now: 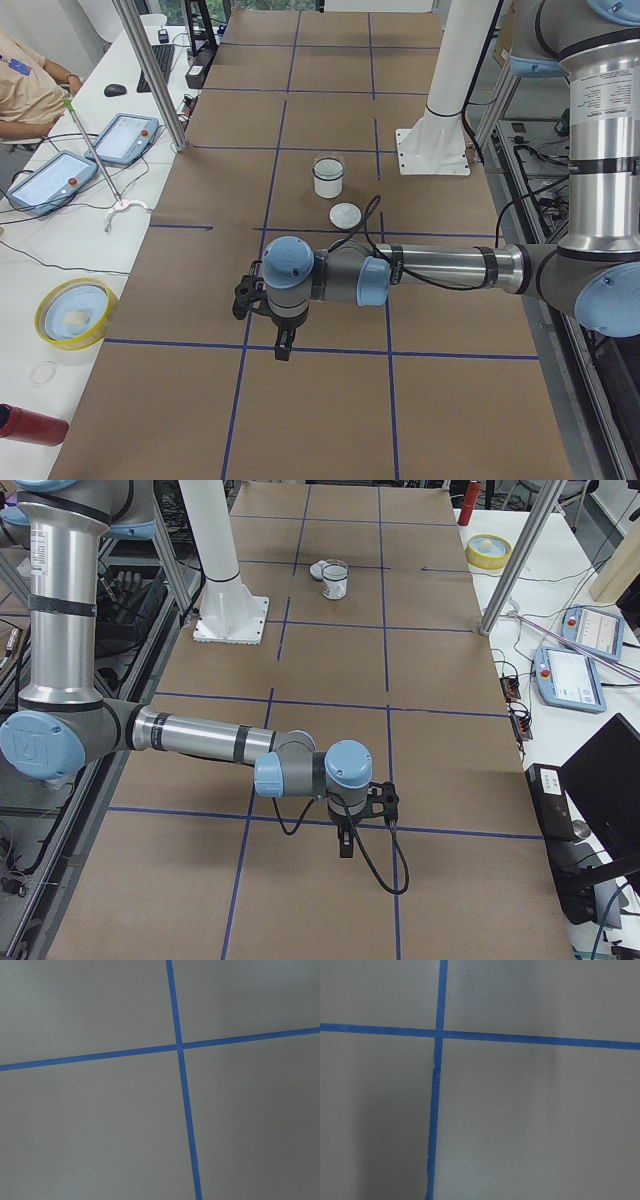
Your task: Remove funnel from cup
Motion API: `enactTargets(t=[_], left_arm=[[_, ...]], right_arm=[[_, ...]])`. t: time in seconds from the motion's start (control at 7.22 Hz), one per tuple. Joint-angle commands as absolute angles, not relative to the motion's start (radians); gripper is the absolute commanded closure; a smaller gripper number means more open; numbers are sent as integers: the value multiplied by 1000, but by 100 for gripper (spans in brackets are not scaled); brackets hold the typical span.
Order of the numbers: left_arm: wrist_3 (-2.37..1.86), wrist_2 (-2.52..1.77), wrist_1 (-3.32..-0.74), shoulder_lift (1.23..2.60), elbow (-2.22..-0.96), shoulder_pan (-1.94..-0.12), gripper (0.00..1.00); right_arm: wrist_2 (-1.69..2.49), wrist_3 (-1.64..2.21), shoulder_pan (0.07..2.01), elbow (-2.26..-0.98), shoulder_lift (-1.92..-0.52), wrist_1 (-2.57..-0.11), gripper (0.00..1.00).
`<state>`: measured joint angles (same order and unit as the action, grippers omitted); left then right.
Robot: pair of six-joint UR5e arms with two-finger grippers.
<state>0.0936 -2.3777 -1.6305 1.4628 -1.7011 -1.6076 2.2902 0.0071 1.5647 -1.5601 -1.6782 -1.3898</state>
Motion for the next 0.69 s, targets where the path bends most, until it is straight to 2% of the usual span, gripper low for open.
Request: enactTargets(t=[0.0, 0.28, 0.55], left_arm=[[97, -2378, -1632, 1465, -1706, -1608, 0], [95, -2378, -1632, 1474, -1732, -1588, 0], [83, -2366, -1628, 1578, -1761, -1534, 0]], right_arm=[[2290, 8, 1565, -1560, -1678, -1390, 0], [2290, 6, 1565, -1560, -1678, -1390, 0], [2290, 8, 1565, -1560, -1678, -1390, 0]])
